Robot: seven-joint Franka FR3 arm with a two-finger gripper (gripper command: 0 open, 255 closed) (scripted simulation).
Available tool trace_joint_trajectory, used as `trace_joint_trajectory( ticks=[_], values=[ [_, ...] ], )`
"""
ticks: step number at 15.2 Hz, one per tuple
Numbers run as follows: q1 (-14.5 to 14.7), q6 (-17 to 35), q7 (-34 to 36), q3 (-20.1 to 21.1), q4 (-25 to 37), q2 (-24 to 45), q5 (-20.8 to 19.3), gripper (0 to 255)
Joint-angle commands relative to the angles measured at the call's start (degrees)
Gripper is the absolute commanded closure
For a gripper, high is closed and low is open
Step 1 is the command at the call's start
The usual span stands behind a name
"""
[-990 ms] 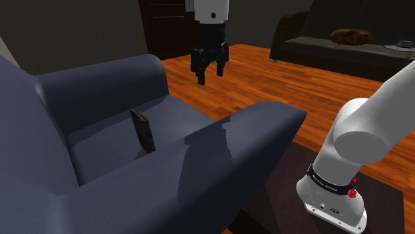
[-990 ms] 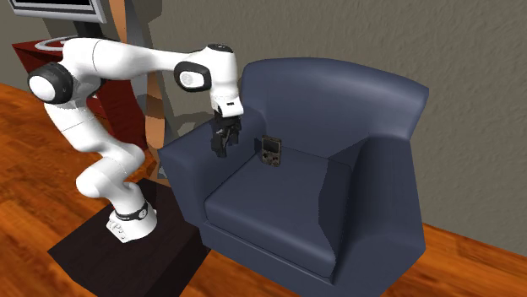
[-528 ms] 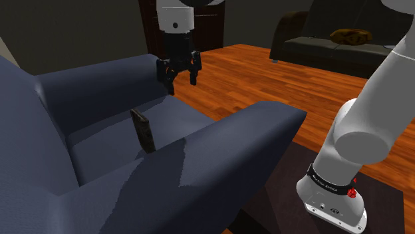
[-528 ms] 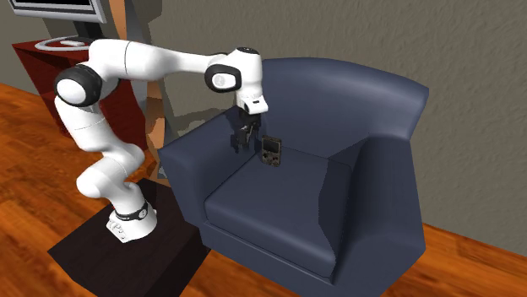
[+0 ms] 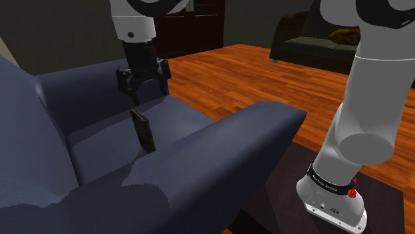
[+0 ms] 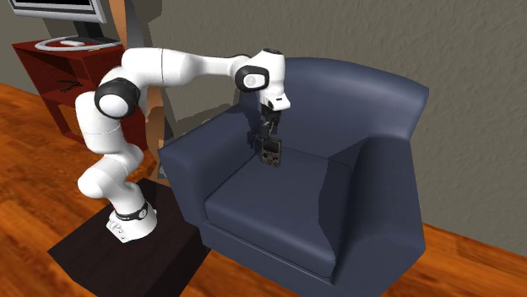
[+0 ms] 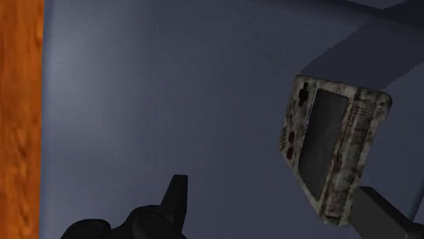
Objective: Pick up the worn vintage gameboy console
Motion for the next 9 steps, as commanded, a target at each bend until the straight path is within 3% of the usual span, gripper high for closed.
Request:
trace_joint_trajectory(
  ticks=[1,4,9],
  values=[
    [2.0,-0.3,2.7,0.7,4.9,5.2,-2.4,0],
    [5.0,-2.1,5.1,0.8,12.2,11.4,-5.2,0],
    [4.6,1.8,5.2,0.6,8.0,11.2,-5.2,0]
  ],
)
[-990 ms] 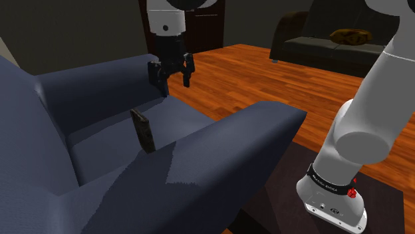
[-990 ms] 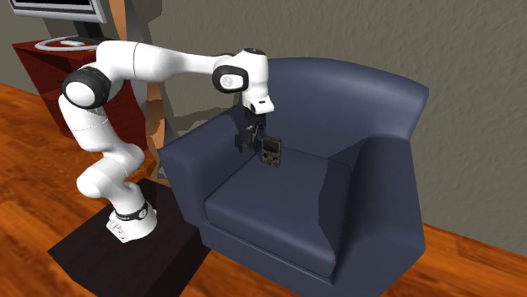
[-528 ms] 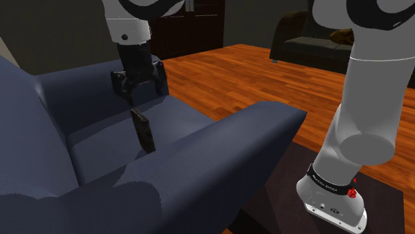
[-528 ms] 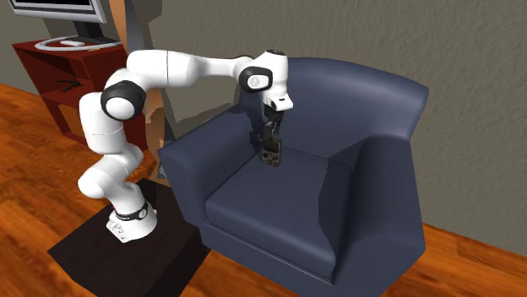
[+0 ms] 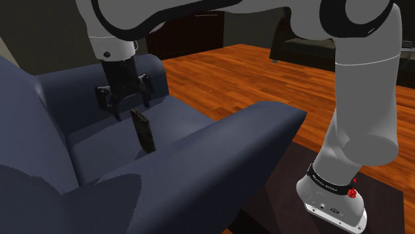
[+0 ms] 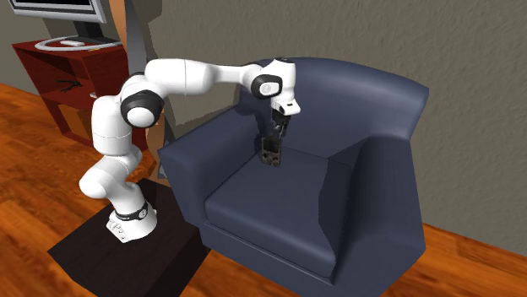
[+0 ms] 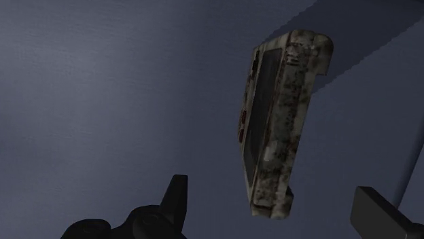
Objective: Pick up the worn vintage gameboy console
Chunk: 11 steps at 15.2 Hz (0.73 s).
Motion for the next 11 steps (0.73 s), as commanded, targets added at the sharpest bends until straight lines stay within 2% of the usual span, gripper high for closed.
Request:
trace_joint_trajectory(
  ticks=[1,4,5,11],
  values=[
    [-0.1,1.5,0.0,-0.1,-1.2,0.3,-0.1,0],
    [-0.2,2.7,0.1,-0.2,-2.4,0.3,-0.2,0],
    [-0.2,2.7,0.1,-0.1,-2.5,0.2,-0.1,255],
    [-0.2,2.7,0.1,-0.1,-2.5,0.2,-0.2,255]
  ],
)
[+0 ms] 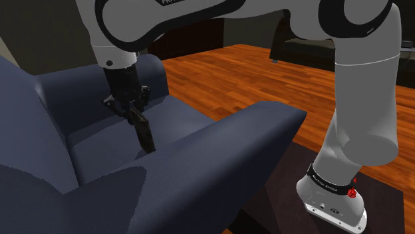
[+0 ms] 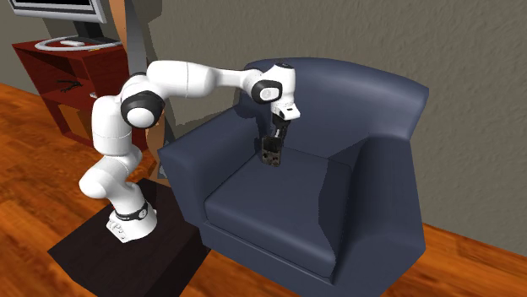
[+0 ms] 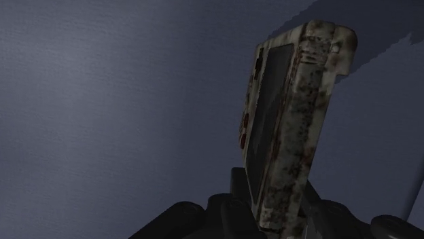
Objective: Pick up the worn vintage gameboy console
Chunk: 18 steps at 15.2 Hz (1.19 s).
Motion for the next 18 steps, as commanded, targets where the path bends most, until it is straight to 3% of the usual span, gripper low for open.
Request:
trace_joint_trajectory(
  ticks=[1,18],
  values=[
    [0.0,0.0,0.0,0.0,0.0,0.0,0.0,255],
    [1.7,-12.2,-0.3,0.3,13.5,1.3,-0.4,255]
  ],
)
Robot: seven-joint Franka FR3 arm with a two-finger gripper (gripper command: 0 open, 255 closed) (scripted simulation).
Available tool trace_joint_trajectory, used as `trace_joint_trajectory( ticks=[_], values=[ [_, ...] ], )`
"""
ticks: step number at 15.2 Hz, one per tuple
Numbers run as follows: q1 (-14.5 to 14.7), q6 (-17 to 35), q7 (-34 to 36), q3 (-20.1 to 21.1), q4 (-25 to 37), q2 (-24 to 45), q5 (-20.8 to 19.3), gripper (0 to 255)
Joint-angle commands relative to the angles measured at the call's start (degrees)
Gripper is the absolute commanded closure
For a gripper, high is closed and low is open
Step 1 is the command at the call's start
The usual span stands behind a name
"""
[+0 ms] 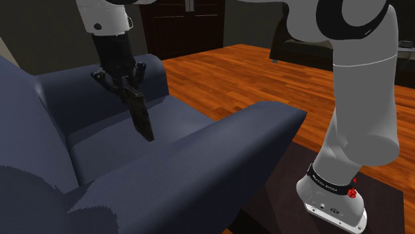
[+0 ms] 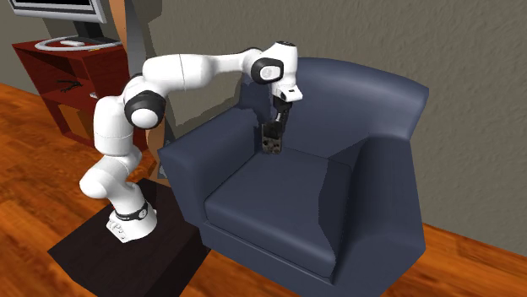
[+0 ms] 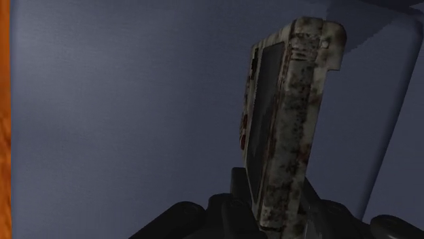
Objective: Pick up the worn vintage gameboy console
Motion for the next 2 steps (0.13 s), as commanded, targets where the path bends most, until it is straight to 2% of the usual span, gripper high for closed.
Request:
trace_joint_trajectory(
  ticks=[1,2],
  values=[
    [0.2,-1.1,0.1,0.1,1.2,0.1,-0.1,255],
    [0.3,-1.1,0.1,0.1,1.2,0.1,-0.1,255]
  ],
)
